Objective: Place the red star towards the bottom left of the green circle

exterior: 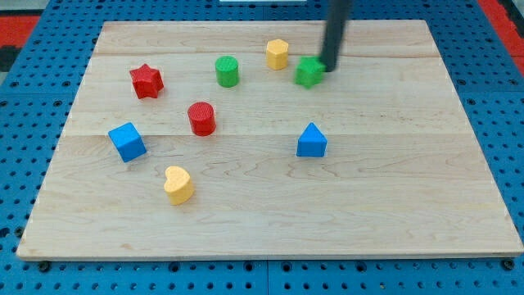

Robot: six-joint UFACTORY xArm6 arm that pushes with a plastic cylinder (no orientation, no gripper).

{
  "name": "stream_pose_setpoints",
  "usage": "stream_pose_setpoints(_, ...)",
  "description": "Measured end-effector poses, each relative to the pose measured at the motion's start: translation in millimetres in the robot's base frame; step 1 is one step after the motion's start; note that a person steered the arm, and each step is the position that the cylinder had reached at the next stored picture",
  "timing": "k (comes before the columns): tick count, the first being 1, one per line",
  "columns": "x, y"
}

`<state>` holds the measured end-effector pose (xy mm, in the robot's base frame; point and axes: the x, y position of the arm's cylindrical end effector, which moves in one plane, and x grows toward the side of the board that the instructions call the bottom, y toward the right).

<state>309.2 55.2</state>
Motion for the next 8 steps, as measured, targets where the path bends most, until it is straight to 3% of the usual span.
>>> stream_pose_setpoints(2,15.7,-23.1)
stream_pose_setpoints(3,20.7,-105.0)
stream_pose_setpoints(4,18.6,-109.3)
stream_pose_setpoints(5,-9.2,-124.3)
stream_pose_setpoints(7,-12.9,-195.9)
stream_pose_setpoints(8,-41.3,-263.7)
